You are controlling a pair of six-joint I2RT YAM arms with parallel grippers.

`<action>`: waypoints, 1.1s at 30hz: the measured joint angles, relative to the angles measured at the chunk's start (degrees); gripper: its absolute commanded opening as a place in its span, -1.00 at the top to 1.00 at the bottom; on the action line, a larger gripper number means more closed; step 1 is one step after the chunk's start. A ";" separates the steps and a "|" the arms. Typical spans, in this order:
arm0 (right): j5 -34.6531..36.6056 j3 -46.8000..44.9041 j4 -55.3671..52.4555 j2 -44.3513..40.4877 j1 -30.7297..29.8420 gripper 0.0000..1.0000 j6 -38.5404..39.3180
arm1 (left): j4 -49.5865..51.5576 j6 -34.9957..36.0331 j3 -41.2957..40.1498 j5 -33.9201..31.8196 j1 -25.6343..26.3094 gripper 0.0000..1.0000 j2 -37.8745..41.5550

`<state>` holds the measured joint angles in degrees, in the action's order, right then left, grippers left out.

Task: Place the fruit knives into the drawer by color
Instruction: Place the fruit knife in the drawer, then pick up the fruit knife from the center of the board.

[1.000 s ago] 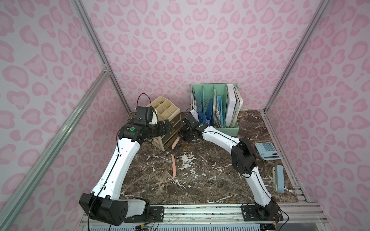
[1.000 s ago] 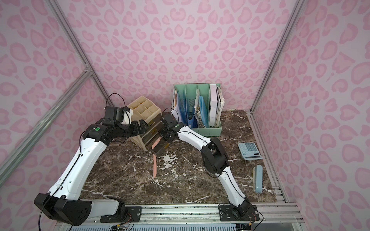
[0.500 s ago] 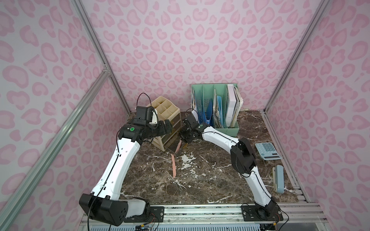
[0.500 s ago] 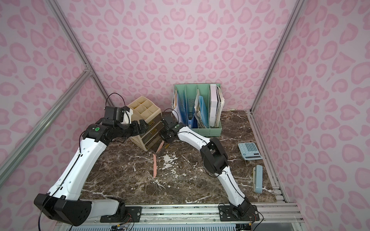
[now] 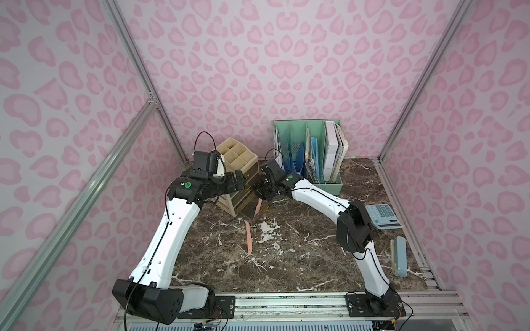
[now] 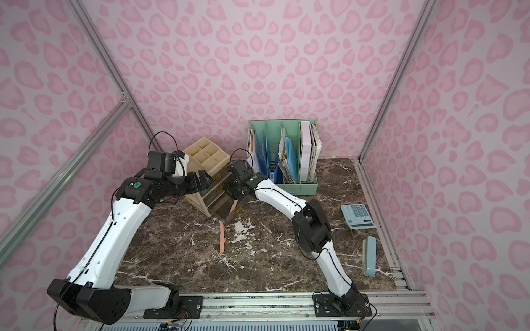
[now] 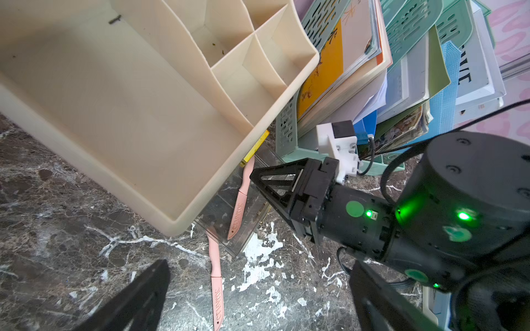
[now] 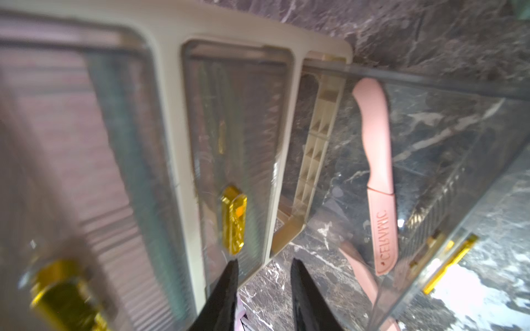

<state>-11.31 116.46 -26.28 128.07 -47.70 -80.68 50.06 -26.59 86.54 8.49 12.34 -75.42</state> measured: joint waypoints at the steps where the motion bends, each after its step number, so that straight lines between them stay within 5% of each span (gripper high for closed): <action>1: -0.02 -0.39 0.07 -0.46 -0.20 0.31 0.44 | 0.11 0.02 -0.15 -0.02 0.00 -0.98 0.39; 15: -4.20 -7.34 -2.89 -7.65 -2.38 -0.03 13.31 | 0.66 0.04 -6.78 -0.24 0.00 -0.97 6.29; 33: -2.64 -29.75 -0.76 -24.35 -5.62 -0.51 25.11 | 2.47 -1.57 -24.65 5.79 0.00 -0.89 15.04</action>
<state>-13.96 86.72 -27.05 103.72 -53.32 -55.57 52.53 -28.16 61.89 14.28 12.34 -60.38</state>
